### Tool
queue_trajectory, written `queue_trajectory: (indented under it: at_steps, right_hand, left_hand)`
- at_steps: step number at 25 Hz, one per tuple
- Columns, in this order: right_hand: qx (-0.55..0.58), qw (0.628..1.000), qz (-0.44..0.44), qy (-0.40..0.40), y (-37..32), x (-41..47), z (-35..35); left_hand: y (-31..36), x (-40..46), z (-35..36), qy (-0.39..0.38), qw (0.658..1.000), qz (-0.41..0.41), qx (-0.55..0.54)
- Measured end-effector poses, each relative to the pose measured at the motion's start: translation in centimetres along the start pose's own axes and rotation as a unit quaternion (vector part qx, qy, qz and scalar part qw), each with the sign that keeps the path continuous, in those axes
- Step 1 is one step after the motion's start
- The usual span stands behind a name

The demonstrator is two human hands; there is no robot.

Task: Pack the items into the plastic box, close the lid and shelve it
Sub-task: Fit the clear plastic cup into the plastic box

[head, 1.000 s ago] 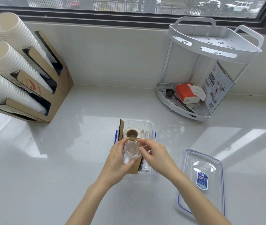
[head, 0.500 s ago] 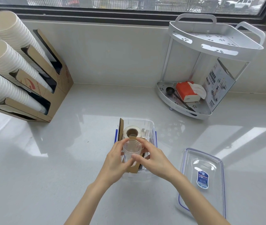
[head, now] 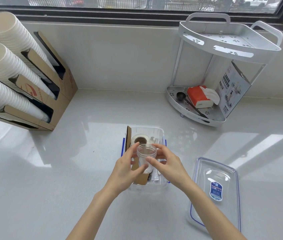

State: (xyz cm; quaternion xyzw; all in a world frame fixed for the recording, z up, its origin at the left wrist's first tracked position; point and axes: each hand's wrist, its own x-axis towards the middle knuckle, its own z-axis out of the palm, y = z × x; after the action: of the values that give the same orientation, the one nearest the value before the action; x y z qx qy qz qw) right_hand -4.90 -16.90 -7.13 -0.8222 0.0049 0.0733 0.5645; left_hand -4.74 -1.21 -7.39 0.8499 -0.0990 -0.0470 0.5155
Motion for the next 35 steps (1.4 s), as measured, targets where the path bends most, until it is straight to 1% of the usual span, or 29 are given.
queue_trajectory:
  at_steps: [5,8,9,11,13,16,19,25,28,31,33,35]
  right_hand:
    - [0.013,1.0,0.018,0.019,0.4,0.3,-0.4]
    - [0.018,0.998,0.026,0.049,0.5,0.5,-1.0]
    - [0.017,0.998,0.029,0.055,0.6,0.6,-1.2]
    - [0.017,0.997,0.036,0.061,0.7,0.8,-1.6]
    - [0.022,0.997,0.041,0.065,0.8,0.8,-1.9]
    - [0.027,0.996,0.048,0.068,0.9,0.7,-1.9]
    - [0.022,0.996,0.054,0.067,1.0,0.5,-1.9]
    - [0.019,0.996,0.062,0.065,1.1,0.2,-1.7]
    - [0.016,0.996,0.063,0.064,1.1,0.1,-1.7]
    - [0.016,0.996,0.063,0.063,1.1,0.1,-1.8]
    - [0.017,0.996,0.063,0.063,1.1,0.2,-1.7]
    - [0.019,0.996,0.064,0.065,1.2,0.2,-1.7]
  left_hand:
    - [0.0,0.5,0.0,-0.006,1.0,-0.005,-0.004]
    - [-0.6,0.8,-0.2,0.018,0.999,-0.023,0.014]
    - [-0.9,0.9,-0.3,0.022,0.999,-0.032,0.031]
    - [-1.2,1.0,-0.1,0.006,0.995,-0.043,0.087]
    - [-1.5,1.1,0.3,-0.019,0.987,-0.047,0.153]
    - [-1.4,1.5,1.0,-0.021,0.971,-0.074,0.226]
    - [-1.1,2.2,1.6,-0.033,0.957,-0.092,0.272]
    - [-0.4,2.1,3.2,-0.054,0.938,-0.12,0.32]
    - [-0.6,2.0,3.3,-0.049,0.943,-0.122,0.305]
    - [-0.8,2.0,2.9,-0.034,0.963,-0.109,0.243]
    - [-0.8,1.9,2.3,0.001,0.975,-0.094,0.203]
    - [-0.9,1.7,1.4,0.049,0.979,-0.083,0.18]
